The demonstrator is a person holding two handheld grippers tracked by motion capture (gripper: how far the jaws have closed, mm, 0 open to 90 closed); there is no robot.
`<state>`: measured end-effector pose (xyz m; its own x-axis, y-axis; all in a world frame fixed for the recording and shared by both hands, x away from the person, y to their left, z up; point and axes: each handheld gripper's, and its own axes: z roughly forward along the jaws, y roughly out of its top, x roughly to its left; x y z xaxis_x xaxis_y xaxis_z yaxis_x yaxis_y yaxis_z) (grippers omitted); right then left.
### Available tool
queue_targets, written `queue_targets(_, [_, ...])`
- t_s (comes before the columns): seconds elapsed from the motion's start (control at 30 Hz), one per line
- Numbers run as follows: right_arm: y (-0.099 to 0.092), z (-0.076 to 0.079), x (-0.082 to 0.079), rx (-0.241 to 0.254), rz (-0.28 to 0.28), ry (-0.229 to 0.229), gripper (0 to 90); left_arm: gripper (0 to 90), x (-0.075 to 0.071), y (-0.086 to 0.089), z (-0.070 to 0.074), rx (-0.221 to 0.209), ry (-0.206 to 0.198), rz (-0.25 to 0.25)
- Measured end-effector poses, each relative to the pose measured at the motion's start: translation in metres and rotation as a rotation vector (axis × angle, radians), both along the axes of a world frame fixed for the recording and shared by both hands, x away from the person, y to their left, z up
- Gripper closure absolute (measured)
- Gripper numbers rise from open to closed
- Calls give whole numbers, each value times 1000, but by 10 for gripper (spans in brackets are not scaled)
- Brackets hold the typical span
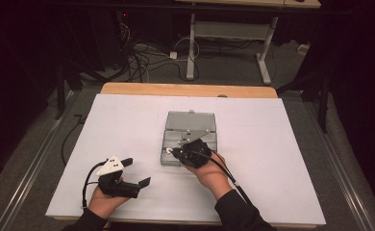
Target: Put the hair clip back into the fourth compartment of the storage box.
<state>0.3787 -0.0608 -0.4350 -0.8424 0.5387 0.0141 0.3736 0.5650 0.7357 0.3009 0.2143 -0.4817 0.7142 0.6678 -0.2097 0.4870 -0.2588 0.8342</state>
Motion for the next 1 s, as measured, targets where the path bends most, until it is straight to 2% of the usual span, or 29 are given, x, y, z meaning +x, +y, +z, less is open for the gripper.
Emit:
queue_targets(0.3, [0,-2,2,-8,-19,-3,858,0,0,-1,0,1,0,1])
queue_targets(1.0, [6,0,5,-13,-18,-10,858,0,-2,0,2,-1,-12,6])
